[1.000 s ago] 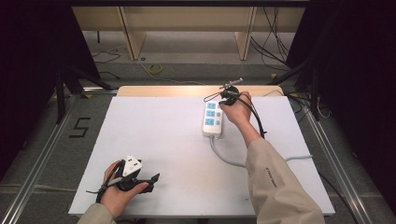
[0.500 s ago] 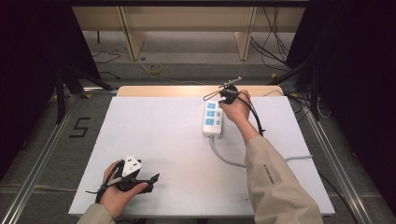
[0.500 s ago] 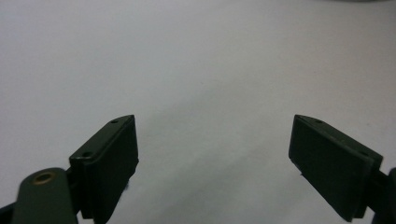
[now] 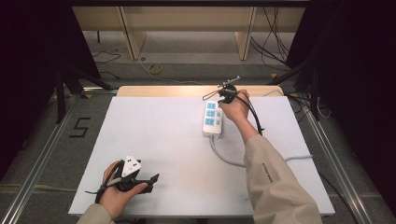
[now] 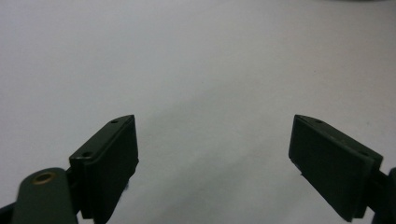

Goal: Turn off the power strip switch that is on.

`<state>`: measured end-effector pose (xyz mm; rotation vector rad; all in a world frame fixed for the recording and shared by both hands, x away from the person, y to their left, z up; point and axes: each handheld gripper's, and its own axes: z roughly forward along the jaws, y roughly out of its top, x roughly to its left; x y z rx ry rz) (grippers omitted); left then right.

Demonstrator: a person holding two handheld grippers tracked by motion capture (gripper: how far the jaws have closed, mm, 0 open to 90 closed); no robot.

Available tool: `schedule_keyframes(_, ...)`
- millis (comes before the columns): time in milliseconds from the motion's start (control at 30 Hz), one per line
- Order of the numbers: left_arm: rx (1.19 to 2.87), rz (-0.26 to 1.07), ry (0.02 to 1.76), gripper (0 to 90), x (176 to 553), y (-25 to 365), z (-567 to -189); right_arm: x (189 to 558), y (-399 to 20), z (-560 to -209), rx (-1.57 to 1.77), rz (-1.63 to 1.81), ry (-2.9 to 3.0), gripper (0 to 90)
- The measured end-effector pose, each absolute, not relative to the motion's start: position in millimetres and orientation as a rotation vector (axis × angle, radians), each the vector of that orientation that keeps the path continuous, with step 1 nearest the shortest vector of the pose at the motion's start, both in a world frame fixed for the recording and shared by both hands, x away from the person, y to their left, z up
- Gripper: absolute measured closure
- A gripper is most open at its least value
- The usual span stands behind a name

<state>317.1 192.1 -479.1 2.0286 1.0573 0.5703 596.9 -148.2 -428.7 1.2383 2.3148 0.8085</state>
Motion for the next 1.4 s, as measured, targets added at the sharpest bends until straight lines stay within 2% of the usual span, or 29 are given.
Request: schedule_keyframes(1400, 2.027, 0.572, 1.052, 15.5, 317.3, 191.5, -479.1, 609.6, -142.6, -437.2, 1.27, 0.784, 2.321, 90.0)
